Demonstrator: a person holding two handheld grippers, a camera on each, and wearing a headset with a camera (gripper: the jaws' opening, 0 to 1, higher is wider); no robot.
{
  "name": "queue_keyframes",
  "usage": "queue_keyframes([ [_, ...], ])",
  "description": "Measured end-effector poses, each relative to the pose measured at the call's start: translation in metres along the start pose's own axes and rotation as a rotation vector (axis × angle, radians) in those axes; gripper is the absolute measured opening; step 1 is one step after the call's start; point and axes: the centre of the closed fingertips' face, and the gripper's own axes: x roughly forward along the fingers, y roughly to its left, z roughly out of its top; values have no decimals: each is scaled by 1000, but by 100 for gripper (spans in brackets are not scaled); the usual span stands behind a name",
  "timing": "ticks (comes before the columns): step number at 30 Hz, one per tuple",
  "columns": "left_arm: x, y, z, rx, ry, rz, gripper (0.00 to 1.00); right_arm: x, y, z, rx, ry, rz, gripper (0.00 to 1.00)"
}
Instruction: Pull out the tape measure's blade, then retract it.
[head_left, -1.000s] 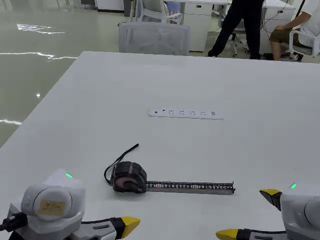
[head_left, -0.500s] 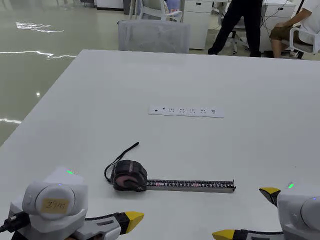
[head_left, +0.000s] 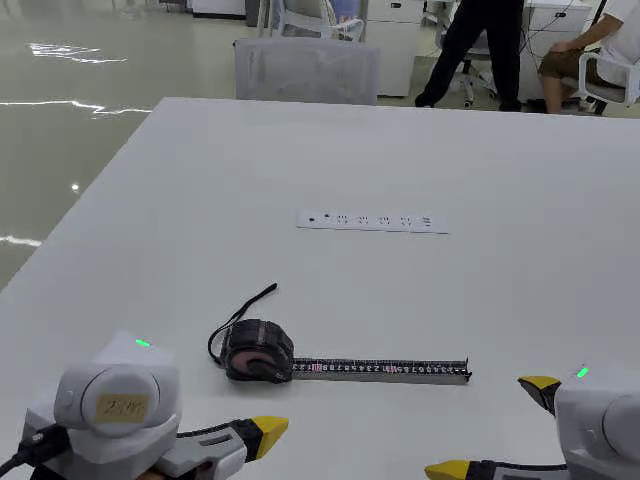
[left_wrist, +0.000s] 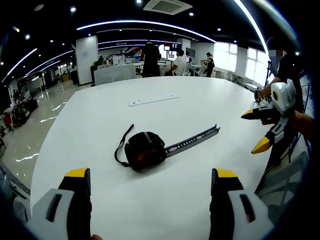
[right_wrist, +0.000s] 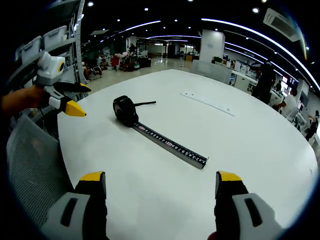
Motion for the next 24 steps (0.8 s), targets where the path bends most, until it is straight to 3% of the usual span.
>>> queue_keyframes([
  [14,9,-3,0,-30,-2,16,98,9,-7,-3,-13,2,29,92],
  [17,11,-3,1,-53,-17,22,98,11,-7,-3,-37,7,51,91],
  [24,19,0,-5,-56,-6,42,98,17,-15,-1,-91,6,82,87],
])
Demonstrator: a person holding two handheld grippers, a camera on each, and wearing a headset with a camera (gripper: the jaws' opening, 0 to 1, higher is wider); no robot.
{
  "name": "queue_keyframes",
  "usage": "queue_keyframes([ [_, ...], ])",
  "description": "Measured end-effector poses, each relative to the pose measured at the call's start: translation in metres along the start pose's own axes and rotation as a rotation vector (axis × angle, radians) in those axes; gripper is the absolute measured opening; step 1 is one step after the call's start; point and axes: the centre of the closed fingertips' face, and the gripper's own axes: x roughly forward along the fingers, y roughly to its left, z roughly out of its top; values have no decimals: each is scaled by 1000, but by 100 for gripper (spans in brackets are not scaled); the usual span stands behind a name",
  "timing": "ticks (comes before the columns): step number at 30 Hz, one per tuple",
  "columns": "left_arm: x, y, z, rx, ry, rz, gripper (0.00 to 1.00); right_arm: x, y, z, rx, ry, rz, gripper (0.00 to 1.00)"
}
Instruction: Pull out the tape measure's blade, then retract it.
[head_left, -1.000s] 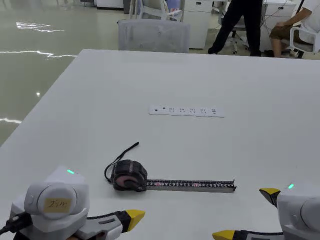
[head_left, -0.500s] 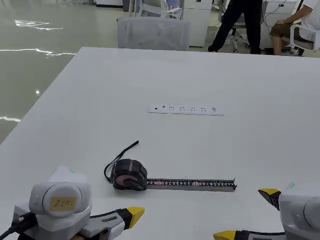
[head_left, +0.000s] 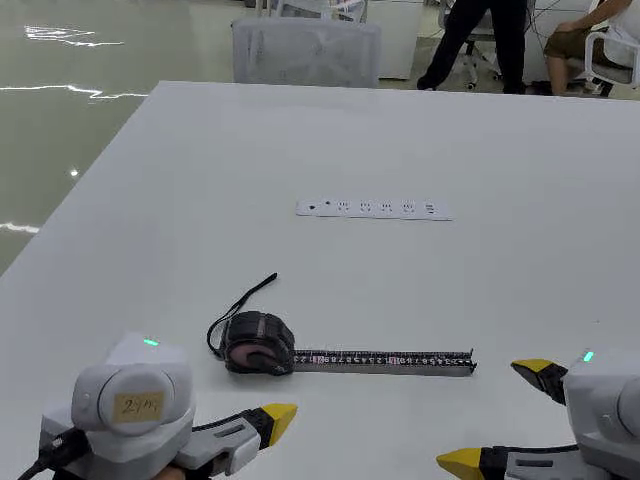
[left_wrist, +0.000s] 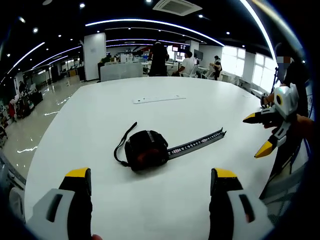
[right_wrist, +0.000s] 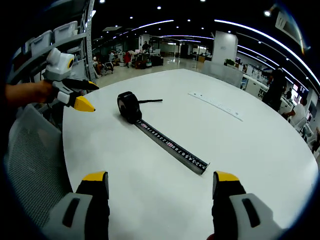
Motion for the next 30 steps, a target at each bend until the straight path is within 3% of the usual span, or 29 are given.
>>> queue_keyframes([
  [6,6,1,3,-13,-6,-4,97,4,-6,-3,-44,-2,54,82],
  [17,23,-4,4,10,6,13,99,11,-6,-6,-173,-14,204,73],
  [25,32,-2,4,8,10,27,98,15,-14,-15,-233,-5,285,71],
  [30,40,-4,3,-12,13,31,97,15,-21,-11,-277,-13,312,67],
])
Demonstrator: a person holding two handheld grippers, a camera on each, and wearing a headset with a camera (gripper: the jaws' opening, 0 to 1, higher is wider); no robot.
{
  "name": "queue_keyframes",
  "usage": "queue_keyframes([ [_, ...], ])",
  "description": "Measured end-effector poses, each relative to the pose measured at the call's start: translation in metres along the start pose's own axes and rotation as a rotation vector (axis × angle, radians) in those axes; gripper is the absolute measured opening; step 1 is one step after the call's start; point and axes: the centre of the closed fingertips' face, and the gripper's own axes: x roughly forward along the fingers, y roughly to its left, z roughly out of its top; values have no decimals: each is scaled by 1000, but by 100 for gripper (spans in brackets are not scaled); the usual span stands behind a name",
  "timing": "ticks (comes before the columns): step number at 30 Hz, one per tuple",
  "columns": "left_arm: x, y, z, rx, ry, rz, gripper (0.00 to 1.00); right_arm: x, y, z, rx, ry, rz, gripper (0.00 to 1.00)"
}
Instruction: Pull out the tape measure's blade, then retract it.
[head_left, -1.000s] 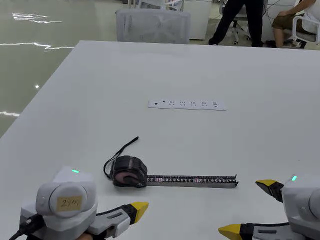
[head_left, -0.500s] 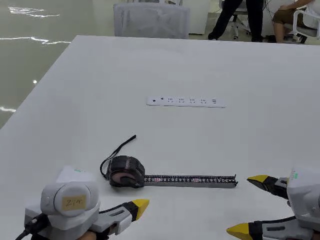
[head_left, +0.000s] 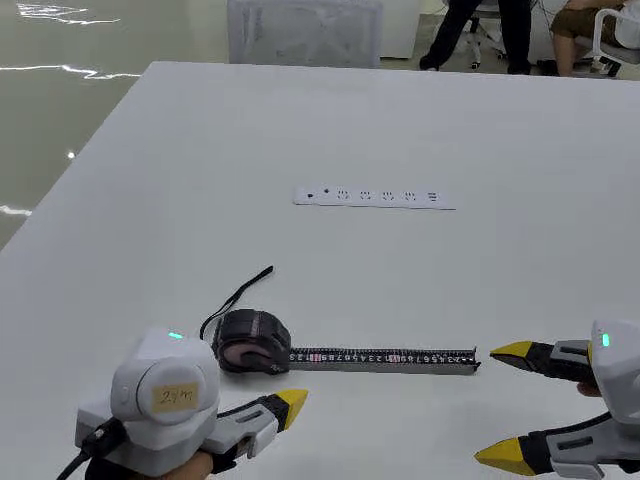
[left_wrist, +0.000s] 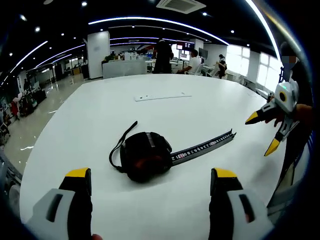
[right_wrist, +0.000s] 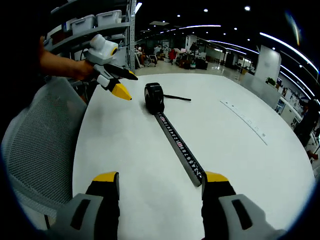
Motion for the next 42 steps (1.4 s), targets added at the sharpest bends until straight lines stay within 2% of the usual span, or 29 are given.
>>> queue_keyframes([
  [7,7,4,-2,-10,3,22,97,-2,-13,4,-77,-22,39,62],
  [20,21,6,2,-16,12,38,96,4,-33,2,-149,4,112,56],
  [27,26,11,3,-11,11,60,96,8,-40,-6,-217,27,157,55],
  [32,29,13,3,-9,6,71,95,10,-48,-11,-232,35,165,51],
  [36,29,13,3,-8,8,74,95,12,-52,-14,-237,42,168,53],
  [42,36,11,4,-4,7,76,94,15,-58,-16,-250,51,175,47],
])
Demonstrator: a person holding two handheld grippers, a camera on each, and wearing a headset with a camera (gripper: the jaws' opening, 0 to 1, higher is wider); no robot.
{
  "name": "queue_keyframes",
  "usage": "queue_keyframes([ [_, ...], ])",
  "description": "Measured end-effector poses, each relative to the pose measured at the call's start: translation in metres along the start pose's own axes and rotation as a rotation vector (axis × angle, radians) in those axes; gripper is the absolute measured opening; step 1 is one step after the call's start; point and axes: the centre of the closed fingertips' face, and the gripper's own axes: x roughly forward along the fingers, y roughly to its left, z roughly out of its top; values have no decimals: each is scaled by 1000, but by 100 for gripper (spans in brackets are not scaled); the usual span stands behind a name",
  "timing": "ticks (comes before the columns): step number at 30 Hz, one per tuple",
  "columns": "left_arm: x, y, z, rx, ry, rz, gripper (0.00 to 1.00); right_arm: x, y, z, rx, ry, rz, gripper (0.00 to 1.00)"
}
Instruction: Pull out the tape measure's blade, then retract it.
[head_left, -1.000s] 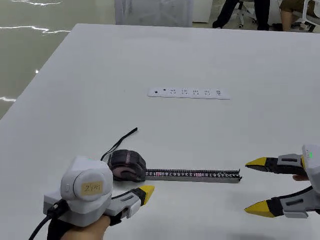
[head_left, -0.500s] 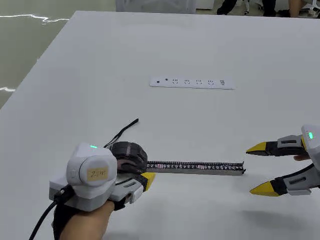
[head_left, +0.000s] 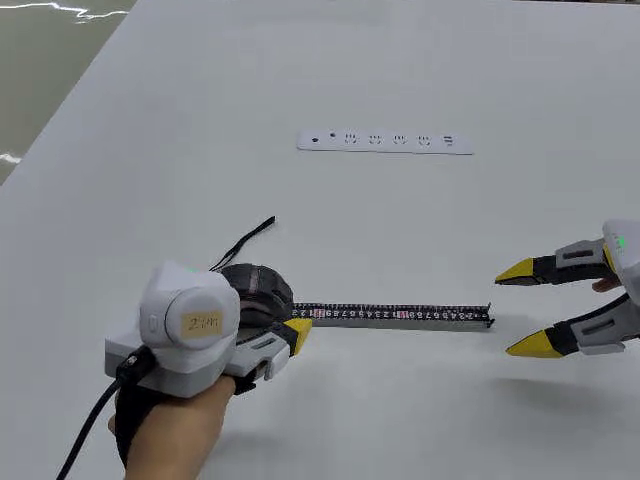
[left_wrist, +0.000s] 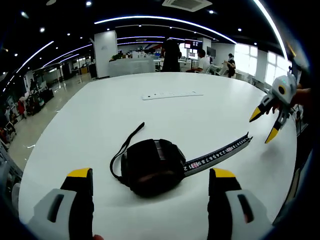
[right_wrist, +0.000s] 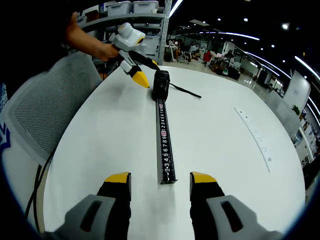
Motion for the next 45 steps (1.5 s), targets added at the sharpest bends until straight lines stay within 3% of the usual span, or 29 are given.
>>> queue_keyframes([
  [12,7,7,0,-12,0,13,90,15,-9,-13,-8,25,28,34],
  [29,16,1,1,-28,0,6,88,33,-12,-25,8,43,61,24],
  [35,17,2,1,-44,1,14,87,35,-12,-29,2,49,64,16],
  [45,19,-1,-3,-61,19,20,84,35,-10,-27,-5,51,59,15],
])
